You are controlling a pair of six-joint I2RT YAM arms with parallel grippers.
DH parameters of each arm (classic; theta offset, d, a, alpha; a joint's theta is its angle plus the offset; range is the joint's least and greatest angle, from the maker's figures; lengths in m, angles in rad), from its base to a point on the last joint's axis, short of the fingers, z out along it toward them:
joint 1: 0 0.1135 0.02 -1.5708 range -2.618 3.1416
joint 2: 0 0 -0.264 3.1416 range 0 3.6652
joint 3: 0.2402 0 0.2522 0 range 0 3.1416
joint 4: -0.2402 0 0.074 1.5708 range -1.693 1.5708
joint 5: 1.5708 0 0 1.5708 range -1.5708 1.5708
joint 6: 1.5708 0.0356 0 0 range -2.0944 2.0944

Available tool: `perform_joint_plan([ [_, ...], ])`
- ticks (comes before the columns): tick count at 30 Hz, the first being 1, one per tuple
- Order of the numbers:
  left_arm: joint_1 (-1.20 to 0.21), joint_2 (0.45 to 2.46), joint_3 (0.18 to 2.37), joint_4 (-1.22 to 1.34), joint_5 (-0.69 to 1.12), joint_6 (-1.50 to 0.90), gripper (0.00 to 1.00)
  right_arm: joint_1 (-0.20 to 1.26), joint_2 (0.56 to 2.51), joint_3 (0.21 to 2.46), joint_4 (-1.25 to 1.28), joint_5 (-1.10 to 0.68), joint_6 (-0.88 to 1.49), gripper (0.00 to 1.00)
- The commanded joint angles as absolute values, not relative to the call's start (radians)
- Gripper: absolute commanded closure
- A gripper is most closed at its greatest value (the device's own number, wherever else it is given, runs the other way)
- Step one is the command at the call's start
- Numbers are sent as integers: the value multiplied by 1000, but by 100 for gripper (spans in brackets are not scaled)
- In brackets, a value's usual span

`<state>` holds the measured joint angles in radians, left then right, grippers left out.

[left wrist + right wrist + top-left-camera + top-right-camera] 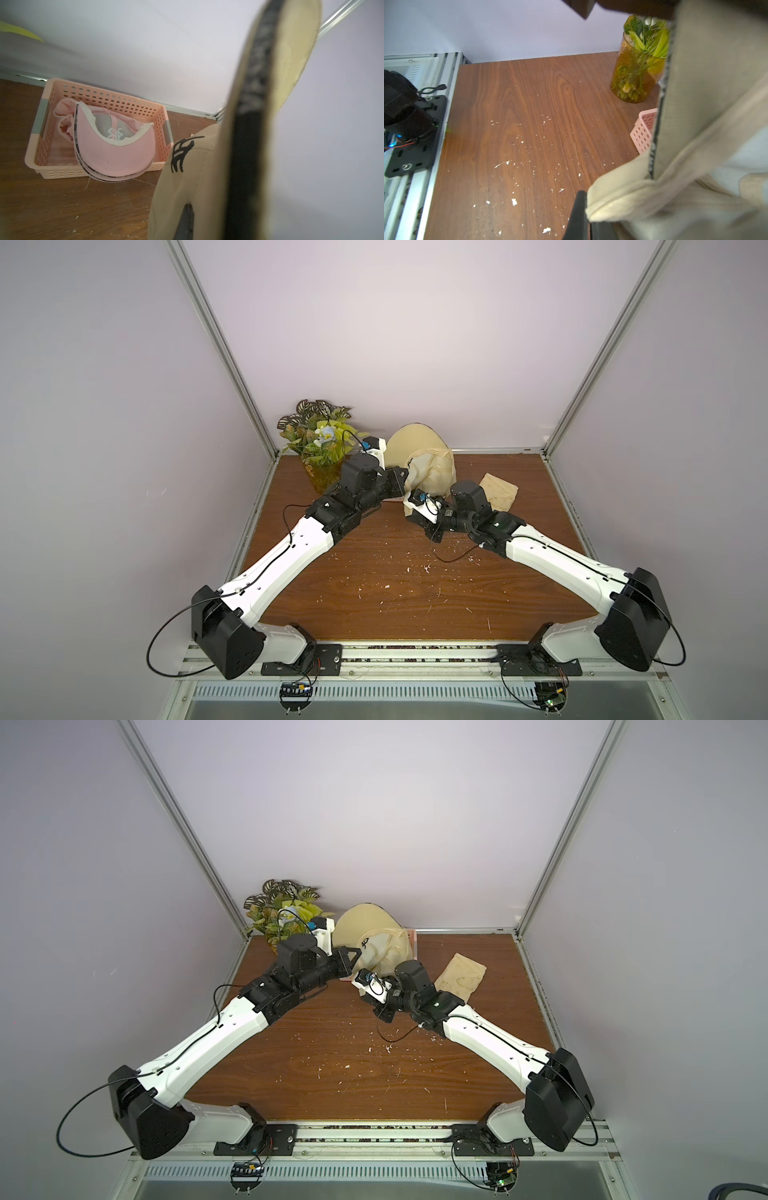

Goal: Turn the baseball cap inside out
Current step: Turn over the baseball cap.

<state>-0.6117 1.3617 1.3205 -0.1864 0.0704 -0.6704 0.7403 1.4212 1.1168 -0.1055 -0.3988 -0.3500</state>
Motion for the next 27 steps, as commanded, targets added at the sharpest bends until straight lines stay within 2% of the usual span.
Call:
perform_joint_plan([
  [1,-584,1349,1418,-105,10,-490,100,744,1423,1122,-278,-571,-345,100],
  [6,-583,1332,1422,-131,-17,-416,100,717,1428,1122,-357,-550,-351,97],
  [8,-583,1331,1406,-110,30,-407,100,705,1417,1111,-337,-510,-332,91],
  [12,-583,1340,1375,-91,116,-414,100,689,1344,1068,-204,-399,-265,73],
  [14,-583,1346,1365,-86,148,-416,100,690,1297,1046,-137,-352,-235,59],
  [15,-583,1348,1362,-89,151,-421,100,689,1271,1032,-107,-341,-227,56],
  [19,-583,1353,1342,-95,158,-422,100,690,1206,1022,-37,-324,-210,53],
  [27,-583,1356,1333,-111,221,-421,100,696,1200,1003,173,-36,-136,53],
])
